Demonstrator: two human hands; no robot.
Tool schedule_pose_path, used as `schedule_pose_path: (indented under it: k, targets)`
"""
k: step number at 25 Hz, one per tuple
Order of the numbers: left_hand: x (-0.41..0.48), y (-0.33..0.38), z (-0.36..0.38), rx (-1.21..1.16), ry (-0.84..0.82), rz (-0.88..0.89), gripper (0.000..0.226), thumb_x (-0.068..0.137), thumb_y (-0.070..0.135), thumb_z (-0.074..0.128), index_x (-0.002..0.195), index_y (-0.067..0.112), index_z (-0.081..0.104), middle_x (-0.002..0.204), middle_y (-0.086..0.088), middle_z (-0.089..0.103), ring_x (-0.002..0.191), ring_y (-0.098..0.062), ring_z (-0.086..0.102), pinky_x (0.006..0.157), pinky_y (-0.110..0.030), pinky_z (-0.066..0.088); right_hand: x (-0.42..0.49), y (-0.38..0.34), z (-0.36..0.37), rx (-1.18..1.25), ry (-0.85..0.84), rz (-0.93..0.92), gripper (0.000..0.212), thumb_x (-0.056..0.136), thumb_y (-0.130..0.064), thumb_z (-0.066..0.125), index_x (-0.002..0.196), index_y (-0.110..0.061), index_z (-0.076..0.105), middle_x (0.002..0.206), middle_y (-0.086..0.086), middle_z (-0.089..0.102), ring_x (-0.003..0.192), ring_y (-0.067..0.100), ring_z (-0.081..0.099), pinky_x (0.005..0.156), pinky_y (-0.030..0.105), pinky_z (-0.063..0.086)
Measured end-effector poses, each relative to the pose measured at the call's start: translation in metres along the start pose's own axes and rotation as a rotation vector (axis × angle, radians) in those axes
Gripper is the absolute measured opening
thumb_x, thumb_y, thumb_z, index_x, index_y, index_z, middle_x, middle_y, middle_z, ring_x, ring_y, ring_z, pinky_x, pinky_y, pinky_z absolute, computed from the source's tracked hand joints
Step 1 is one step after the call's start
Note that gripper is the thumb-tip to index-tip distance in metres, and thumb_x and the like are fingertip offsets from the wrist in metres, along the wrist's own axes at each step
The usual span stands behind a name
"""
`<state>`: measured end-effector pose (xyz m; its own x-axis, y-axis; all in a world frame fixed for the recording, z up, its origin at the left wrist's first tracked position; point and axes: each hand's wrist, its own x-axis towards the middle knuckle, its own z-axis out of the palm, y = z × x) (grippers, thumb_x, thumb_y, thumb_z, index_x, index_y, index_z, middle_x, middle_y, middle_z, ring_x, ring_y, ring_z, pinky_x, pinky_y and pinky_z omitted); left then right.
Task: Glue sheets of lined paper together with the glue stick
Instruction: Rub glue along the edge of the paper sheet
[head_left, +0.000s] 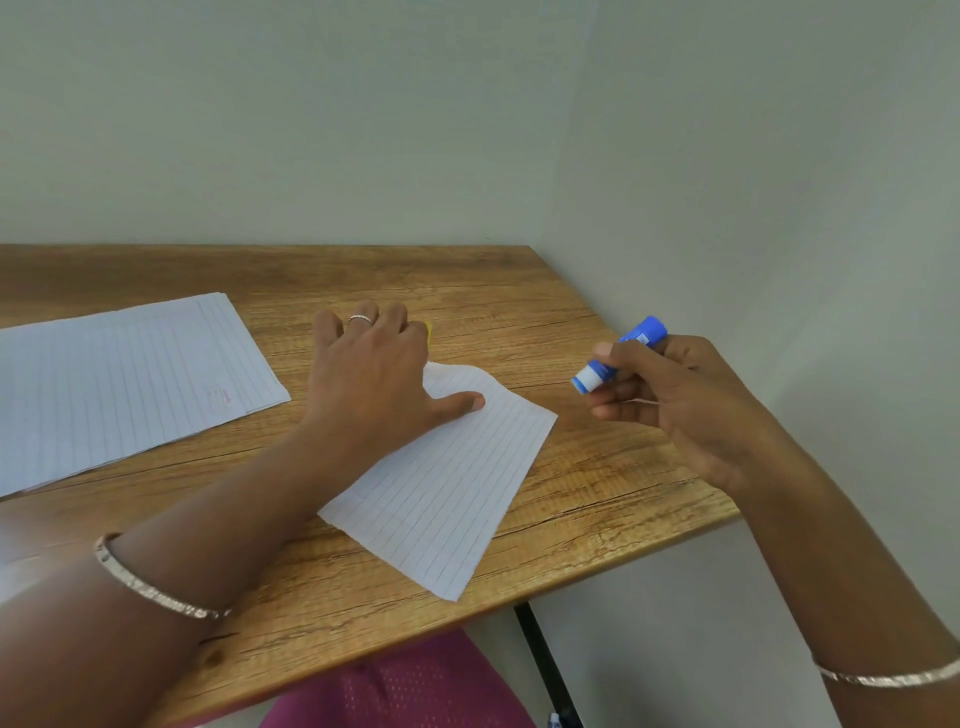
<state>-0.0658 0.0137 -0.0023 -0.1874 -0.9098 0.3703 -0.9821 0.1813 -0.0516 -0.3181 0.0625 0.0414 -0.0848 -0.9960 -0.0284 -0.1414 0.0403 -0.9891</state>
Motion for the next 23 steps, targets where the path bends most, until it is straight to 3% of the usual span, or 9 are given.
schedule_pose_path:
  k: [3, 6, 9, 12, 15, 18, 23]
  targets:
    - [-0.002, 0.003, 0.001, 0.005, 0.033, -0.015, 0.085, 0.07, 0.094, 0.033, 0.113, 0.025, 0.056, 0.119, 0.004, 0.062, 0.12, -0.024, 0.052, 0.097, -0.046, 0.032, 0.002, 0.009, 0.012, 0.115, -0.032, 0.092, 0.014, 0.094, -0.016, 0.071, 0.093, -0.002, 0.073, 0.087, 0.015, 0.079, 0.08, 0.025, 0.073, 0.078, 0.031, 0.065]
    - [-0.004, 0.005, -0.001, -0.011, 0.088, -0.002, 0.076, 0.073, 0.088, 0.044, 0.118, 0.027, 0.048, 0.118, 0.002, 0.061, 0.113, -0.025, 0.055, 0.093, -0.046, 0.033, 0.009, 0.023, 0.027, 0.07, 0.0, 0.079, 0.018, 0.092, -0.009, 0.074, 0.106, 0.002, 0.068, 0.11, 0.027, 0.074, 0.087, 0.027, 0.077, 0.082, 0.033, 0.065]
    - [-0.007, 0.008, -0.002, -0.071, 0.151, 0.178, 0.048, 0.082, 0.066, 0.058, 0.119, 0.036, 0.054, 0.119, 0.005, 0.058, 0.113, -0.022, 0.052, 0.092, -0.045, 0.032, 0.015, 0.031, 0.034, -0.046, 0.044, 0.009, 0.027, 0.092, -0.013, 0.076, 0.114, -0.005, 0.062, 0.113, 0.025, 0.071, 0.086, 0.024, 0.08, 0.087, 0.04, 0.064]
    - [-0.009, 0.01, -0.004, -0.176, 0.051, 0.392, 0.029, 0.093, 0.05, 0.052, 0.118, 0.044, 0.065, 0.122, 0.016, 0.062, 0.122, -0.017, 0.047, 0.099, -0.045, 0.026, 0.017, 0.031, 0.036, -0.221, 0.047, -0.048, 0.027, 0.094, -0.02, 0.074, 0.116, -0.019, 0.057, 0.111, 0.011, 0.07, 0.083, 0.021, 0.08, 0.091, 0.043, 0.063]
    - [-0.008, 0.008, -0.005, -0.168, -0.095, 0.478, 0.049, 0.09, 0.069, 0.034, 0.126, 0.048, 0.061, 0.125, 0.023, 0.062, 0.126, -0.01, 0.043, 0.101, -0.045, 0.021, 0.026, 0.026, 0.038, -0.257, -0.008, -0.074, 0.036, 0.096, -0.018, 0.071, 0.124, -0.025, 0.049, 0.116, 0.012, 0.064, 0.083, 0.021, 0.08, 0.088, 0.038, 0.063]
    - [-0.007, 0.004, -0.005, -0.14, -0.18, 0.481, 0.071, 0.081, 0.084, 0.019, 0.137, 0.051, 0.049, 0.133, 0.021, 0.055, 0.126, -0.01, 0.041, 0.105, -0.046, 0.019, 0.035, 0.016, 0.037, -0.204, -0.035, -0.103, 0.045, 0.096, -0.016, 0.071, 0.13, -0.021, 0.042, 0.119, 0.018, 0.063, 0.083, 0.024, 0.08, 0.073, 0.024, 0.062]
    - [-0.007, 0.006, -0.007, -0.093, -0.212, 0.42, 0.085, 0.074, 0.093, 0.015, 0.143, 0.051, 0.042, 0.132, 0.016, 0.051, 0.121, -0.013, 0.045, 0.104, -0.045, 0.022, 0.04, 0.014, 0.028, -0.281, 0.063, -0.224, 0.044, 0.092, -0.014, 0.076, 0.128, -0.014, 0.05, 0.104, 0.018, 0.072, 0.076, 0.022, 0.08, 0.075, 0.033, 0.066]
